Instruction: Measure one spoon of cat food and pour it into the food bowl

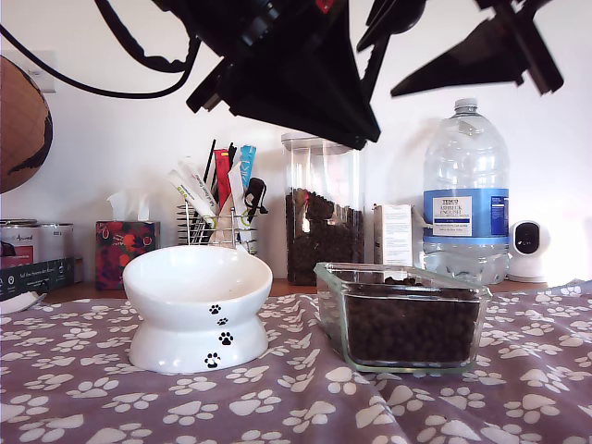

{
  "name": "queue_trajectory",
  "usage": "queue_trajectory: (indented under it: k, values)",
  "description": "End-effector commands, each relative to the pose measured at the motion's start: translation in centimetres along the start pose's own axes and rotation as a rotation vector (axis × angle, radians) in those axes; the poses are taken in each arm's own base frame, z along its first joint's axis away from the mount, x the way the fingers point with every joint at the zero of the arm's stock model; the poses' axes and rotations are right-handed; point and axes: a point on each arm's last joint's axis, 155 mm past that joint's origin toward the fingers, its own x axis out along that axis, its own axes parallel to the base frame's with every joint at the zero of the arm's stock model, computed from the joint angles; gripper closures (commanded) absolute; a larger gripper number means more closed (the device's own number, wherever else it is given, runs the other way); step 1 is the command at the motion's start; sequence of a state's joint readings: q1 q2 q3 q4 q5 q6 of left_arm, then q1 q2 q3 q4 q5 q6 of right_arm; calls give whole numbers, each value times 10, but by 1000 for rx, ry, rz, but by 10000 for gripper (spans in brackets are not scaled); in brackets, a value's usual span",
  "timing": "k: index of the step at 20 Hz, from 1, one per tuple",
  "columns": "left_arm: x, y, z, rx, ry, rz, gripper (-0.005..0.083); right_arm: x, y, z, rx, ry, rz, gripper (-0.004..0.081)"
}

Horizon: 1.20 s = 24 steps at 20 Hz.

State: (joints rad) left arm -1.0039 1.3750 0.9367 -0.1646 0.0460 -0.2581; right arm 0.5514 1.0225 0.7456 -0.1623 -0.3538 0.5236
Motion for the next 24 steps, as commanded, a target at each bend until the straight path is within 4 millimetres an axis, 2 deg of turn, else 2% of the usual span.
queue_trajectory:
  k: [1,3,5,9,10,14,20,24]
  values:
    - [-1,-6,6,10,-14,-14,797,3,-1,4,1,-6,1,395]
    - [-1,-6,5,11,-14,-14,797,7,-3,3,2,-1,-3,405]
    - [-1,-5,4,10,-8,-11,797,6,-4,6,0,-12,-2,463]
    - [-1,4,2,3,2,21,797,6,-3,9,1,-20,0,704]
    - [-1,4,2,2,2,22,797,6,-4,8,2,-19,-1,790]
    - [-1,1,1,3,7,3,796,6,-4,9,0,-21,-3,782]
    - [-3,-17,-4,-4,37,-111,602,6,-6,6,-55,-11,-9,782]
    - [-10,-35,-7,-11,65,-223,535,4,-15,4,-107,6,-27,782]
